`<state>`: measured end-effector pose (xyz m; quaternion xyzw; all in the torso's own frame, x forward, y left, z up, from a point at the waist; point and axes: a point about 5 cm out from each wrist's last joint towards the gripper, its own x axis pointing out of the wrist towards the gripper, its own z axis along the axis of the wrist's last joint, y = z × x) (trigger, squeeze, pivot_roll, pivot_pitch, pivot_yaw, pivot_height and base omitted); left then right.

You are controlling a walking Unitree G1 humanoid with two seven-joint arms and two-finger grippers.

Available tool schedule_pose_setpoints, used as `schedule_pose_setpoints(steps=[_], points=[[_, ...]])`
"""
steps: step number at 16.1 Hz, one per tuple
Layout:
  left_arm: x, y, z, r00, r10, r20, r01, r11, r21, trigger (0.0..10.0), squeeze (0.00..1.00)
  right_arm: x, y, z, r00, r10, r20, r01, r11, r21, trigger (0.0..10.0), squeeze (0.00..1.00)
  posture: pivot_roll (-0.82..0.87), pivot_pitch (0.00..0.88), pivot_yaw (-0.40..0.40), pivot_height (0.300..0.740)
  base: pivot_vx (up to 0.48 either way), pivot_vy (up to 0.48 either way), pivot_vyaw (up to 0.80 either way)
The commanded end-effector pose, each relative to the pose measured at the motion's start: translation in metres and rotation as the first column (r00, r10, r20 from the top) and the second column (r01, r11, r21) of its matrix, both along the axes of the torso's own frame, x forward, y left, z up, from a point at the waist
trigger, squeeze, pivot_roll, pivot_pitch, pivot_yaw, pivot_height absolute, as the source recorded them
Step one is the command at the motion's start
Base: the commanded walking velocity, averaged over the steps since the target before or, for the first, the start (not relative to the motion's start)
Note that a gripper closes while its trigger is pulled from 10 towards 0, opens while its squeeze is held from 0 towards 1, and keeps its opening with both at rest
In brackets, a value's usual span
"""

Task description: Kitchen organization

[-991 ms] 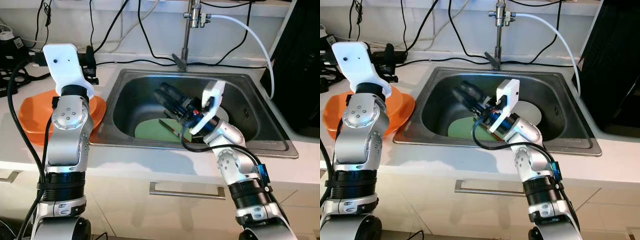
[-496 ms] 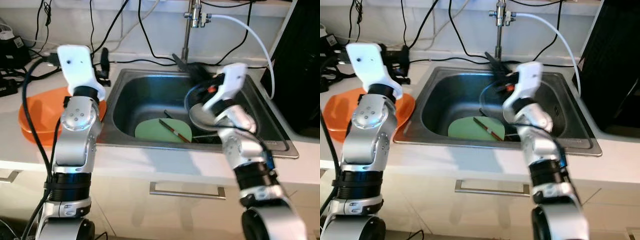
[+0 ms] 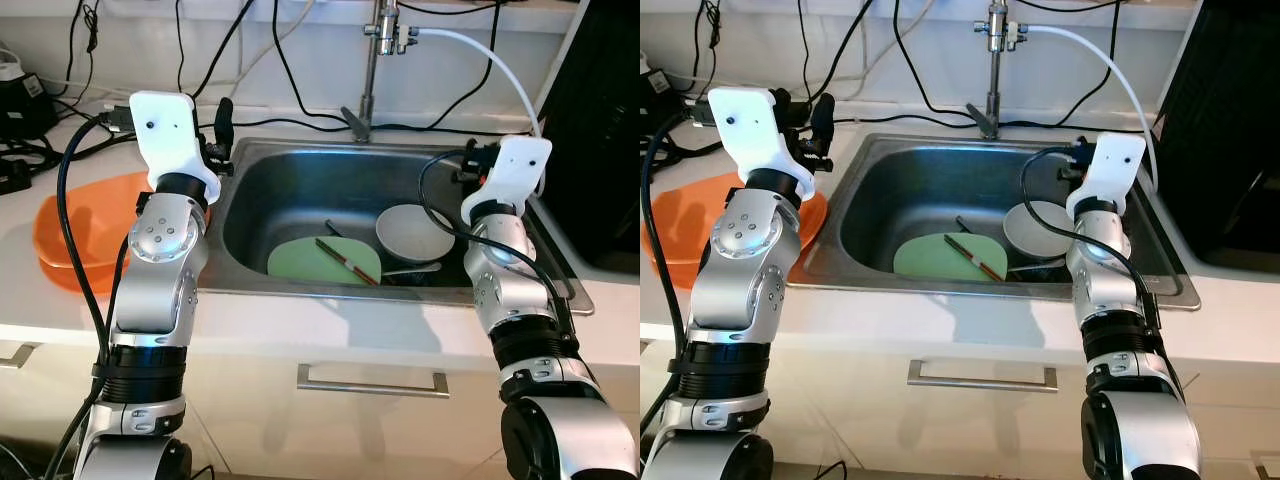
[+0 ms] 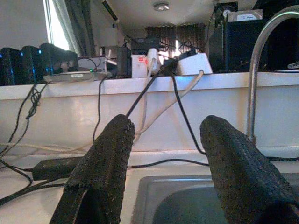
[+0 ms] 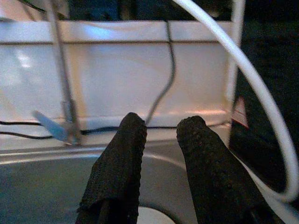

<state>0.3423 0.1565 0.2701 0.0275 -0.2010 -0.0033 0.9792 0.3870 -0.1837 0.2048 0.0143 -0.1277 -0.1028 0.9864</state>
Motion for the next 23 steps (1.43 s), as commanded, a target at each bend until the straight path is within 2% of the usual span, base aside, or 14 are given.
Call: schedule_pose_setpoints(steps=[1, 3, 5, 6, 8, 9, 13, 14, 15, 17, 18, 19, 20, 23], points=[[0.001, -0.005, 0.003, 1.000, -0.028, 0.005, 0.028, 1.000, 0.007, 10.0, 0.00, 0.002, -0.006, 0.004, 0.999, -0.047, -0.007, 0.047, 0.999, 0.004, 10.0, 0.00, 0.09, 0.000, 0.006, 0.740, 0.000, 0.000, 0.00], [0.001, -0.006, 0.003, 0.999, -0.034, 0.002, 0.034, 0.999, 0.008, 10.0, 0.00, 0.004, 0.000, 0.004, 1.000, 0.001, 0.001, -0.001, 1.000, 0.015, 10.0, 0.00, 0.09, 0.000, 0.006, 0.740, 0.000, 0.000, 0.00], [0.001, -0.006, 0.003, 0.999, -0.040, 0.002, 0.040, 0.999, 0.012, 10.0, 0.00, 0.002, 0.038, 0.013, 0.954, 0.287, 0.086, -0.291, 0.956, 0.033, 10.0, 0.00, 0.09, 0.000, 0.005, 0.740, 0.000, 0.000, 0.00], [0.001, -0.007, 0.003, 0.999, -0.041, 0.002, 0.041, 0.999, 0.013, 10.0, 0.00, 0.001, 0.046, 0.015, 0.932, 0.345, 0.110, -0.351, 0.935, 0.039, 10.0, 0.00, 0.09, 0.000, 0.005, 0.740, 0.000, 0.000, 0.00], [0.001, -0.007, 0.003, 0.999, -0.042, 0.001, 0.042, 0.999, 0.014, 10.0, 0.00, -0.010, 0.072, 0.022, 0.823, 0.533, 0.198, -0.549, 0.835, 0.036, 10.0, 0.00, 0.09, 0.000, 0.004, 0.740, 0.000, 0.000, 0.00], [0.001, -0.007, 0.003, 0.999, -0.043, 0.000, 0.043, 0.999, 0.015, 10.0, 0.00, -0.012, 0.075, 0.023, 0.803, 0.556, 0.214, -0.575, 0.818, 0.035, 10.0, 0.00, 0.09, 0.000, 0.004, 0.740, 0.000, 0.000, 0.00], [0.000, -0.005, 0.002, 0.999, -0.041, -0.004, 0.041, 0.999, 0.011, 10.0, 0.00, -0.027, 0.088, 0.028, 0.602, 0.745, 0.287, -0.780, 0.625, 0.012, 10.0, 0.00, 0.10, 0.000, -0.001, 0.740, 0.000, 0.000, 0.00], [0.000, -0.007, 0.002, 0.999, -0.048, -0.005, 0.048, 0.999, 0.009, 10.0, 0.00, -0.043, 0.098, 0.029, 0.444, 0.838, 0.319, -0.879, 0.476, -0.029, 10.0, 0.00, 0.10, 0.000, -0.001, 0.740, 0.000, 0.000, 0.00], [0.000, -0.007, 0.002, 0.999, -0.048, -0.005, 0.048, 0.999, 0.009, 10.0, 0.00, -0.043, 0.098, 0.029, 0.444, 0.838, 0.319, -0.879, 0.476, -0.029, 10.0, 0.00, 0.10, 0.000, -0.001, 0.740, 0.000, 0.000, 0.00], [0.000, -0.008, 0.002, 0.999, -0.052, -0.005, 0.052, 0.999, 0.009, 10.0, 0.00, -0.051, 0.100, 0.029, 0.372, 0.868, 0.330, -0.913, 0.406, -0.040, 10.0, 0.00, 0.09, 0.000, -0.003, 0.740, 0.000, 0.000, 0.00], [0.000, -0.008, 0.002, 0.999, -0.053, -0.005, 0.053, 0.999, 0.009, 10.0, 0.00, -0.052, 0.100, 0.028, 0.368, 0.872, 0.322, -0.913, 0.404, -0.051, 10.0, 0.00, 0.09, 0.000, -0.002, 0.740, 0.000, 0.000, 0.00], [0.000, -0.008, 0.002, 0.999, -0.053, -0.006, 0.053, 0.999, 0.010, 10.0, 0.00, -0.047, 0.097, 0.027, 0.424, 0.850, 0.312, -0.887, 0.459, -0.044, 10.0, 0.00, 0.09, 0.000, -0.003, 0.740, 0.000, 0.000, 0.00], [0.000, -0.007, 0.002, 0.999, -0.051, -0.005, 0.051, 0.999, 0.009, 10.0, 0.00, -0.033, 0.087, 0.027, 0.570, 0.772, 0.282, -0.802, 0.597, -0.012, 10.0, 0.00, 0.09, 0.000, -0.004, 0.740, 0.000, 0.000, 0.00], [0.000, -0.007, 0.002, 0.999, -0.047, -0.005, 0.047, 0.999, 0.007, 10.0, 0.00, -0.010, 0.057, 0.025, 0.840, 0.517, 0.164, -0.518, 0.854, -0.036, 10.0, 0.00, 0.09, 0.000, -0.005, 0.740, 0.000, 0.000, 0.00]])
